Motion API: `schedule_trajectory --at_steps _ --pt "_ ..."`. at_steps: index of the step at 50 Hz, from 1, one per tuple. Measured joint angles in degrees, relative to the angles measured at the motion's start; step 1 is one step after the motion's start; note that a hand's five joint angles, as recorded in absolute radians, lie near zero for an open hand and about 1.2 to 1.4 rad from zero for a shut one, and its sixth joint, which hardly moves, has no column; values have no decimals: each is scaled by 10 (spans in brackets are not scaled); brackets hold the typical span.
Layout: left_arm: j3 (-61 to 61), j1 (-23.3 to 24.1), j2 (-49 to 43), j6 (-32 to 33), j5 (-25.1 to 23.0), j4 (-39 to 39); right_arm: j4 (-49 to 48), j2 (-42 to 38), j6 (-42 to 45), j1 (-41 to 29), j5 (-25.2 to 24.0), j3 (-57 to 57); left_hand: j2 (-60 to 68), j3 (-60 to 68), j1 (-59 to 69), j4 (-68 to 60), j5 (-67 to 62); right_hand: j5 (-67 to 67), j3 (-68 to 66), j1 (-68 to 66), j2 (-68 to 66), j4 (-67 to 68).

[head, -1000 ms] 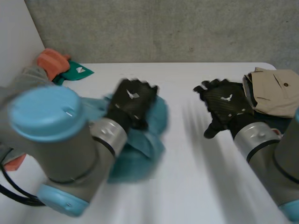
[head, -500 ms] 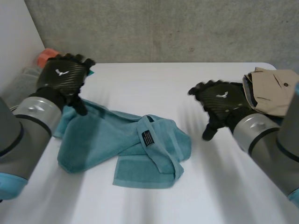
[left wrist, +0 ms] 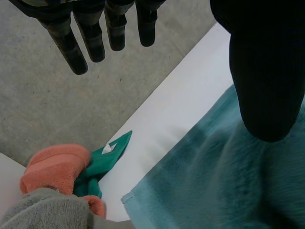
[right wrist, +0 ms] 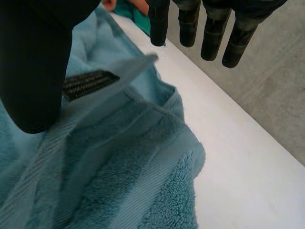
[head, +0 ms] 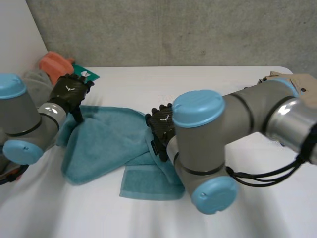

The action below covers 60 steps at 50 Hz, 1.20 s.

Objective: Fold the laundry.

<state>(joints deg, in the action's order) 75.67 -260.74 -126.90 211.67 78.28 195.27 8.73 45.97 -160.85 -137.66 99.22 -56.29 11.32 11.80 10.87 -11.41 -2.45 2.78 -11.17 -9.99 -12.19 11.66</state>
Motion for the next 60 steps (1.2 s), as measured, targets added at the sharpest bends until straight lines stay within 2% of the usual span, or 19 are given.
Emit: schedule_trajectory --at_steps 3,4,5,6,7,8,9,11,17,19,21,28,32,35,37,39,45,55,60 --pt "-18 -1 -25 8 1 8 -1 -29 7 -1 9 29 0 0 0 0 0 8 -12 -10 -8 9" --pt "-23 -1 -31 9 1 9 0 -38 9 -1 11 38 0 0 0 0 0 75 -96 -79 -89 82" --pt "-29 0 -40 10 1 11 1 -48 11 0 13 48 0 0 0 0 0 197 -217 -205 -213 211" --pt "-32 0 -44 11 1 11 2 -52 12 0 14 54 0 0 0 0 0 197 -217 -205 -213 211" --pt "-34 0 -47 11 1 12 2 -54 12 0 14 57 0 0 0 0 0 274 -299 -284 -310 293" --pt "-36 0 -50 10 1 12 4 -56 13 0 15 61 0 0 0 0 0 274 -299 -284 -310 293" --pt "-38 0 -55 10 2 12 7 -52 14 1 14 68 0 0 0 0 0 490 -518 -445 -518 515" --pt "-38 1 -57 9 2 12 10 -41 15 2 13 67 0 0 0 0 0 522 -550 -451 -545 549" --pt "-35 1 -54 5 2 11 21 72 45 11 -3 23 0 0 0 0 0 529 -562 -451 -547 562" --pt "-35 1 -53 5 2 11 23 86 53 11 -6 17 0 0 0 0 0 529 -562 -451 -547 562" --pt "-36 1 -51 5 2 10 38 160 105 15 -37 -25 0 0 0 0 0 529 -562 -451 -547 562" --pt "-39 3 -50 6 2 10 70 292 206 29 -143 -100 0 0 0 0 0 529 -562 -451 -547 563" --pt "-41 7 -51 6 1 11 76 354 224 43 -202 -129 0 0 0 0 0 529 -562 -451 -547 563" --pt "-45 15 -53 6 0 11 74 413 228 56 -264 -153 0 0 0 0 0 529 -562 -451 -547 564" --pt "-46 17 -53 6 0 11 73 421 227 57 -273 -156 0 0 0 0 0 529 -562 -451 -547 564" --pt "-49 25 -57 6 0 12 69 455 223 65 -303 -165 0 0 0 0 0 529 -562 -451 -547 564" --pt "-63 41 -70 6 0 15 64 509 204 80 -327 -177 0 0 0 0 0 529 -562 -451 -547 564" --pt "-83 66 -92 6 -3 16 41 558 178 95 -324 -182 0 0 0 0 0 529 -562 -451 -547 564" --pt "-84 74 -102 8 -25 15 19 567 171 123 -317 -178 26 24 35 -26 -19 529 -562 -451 -547 564"
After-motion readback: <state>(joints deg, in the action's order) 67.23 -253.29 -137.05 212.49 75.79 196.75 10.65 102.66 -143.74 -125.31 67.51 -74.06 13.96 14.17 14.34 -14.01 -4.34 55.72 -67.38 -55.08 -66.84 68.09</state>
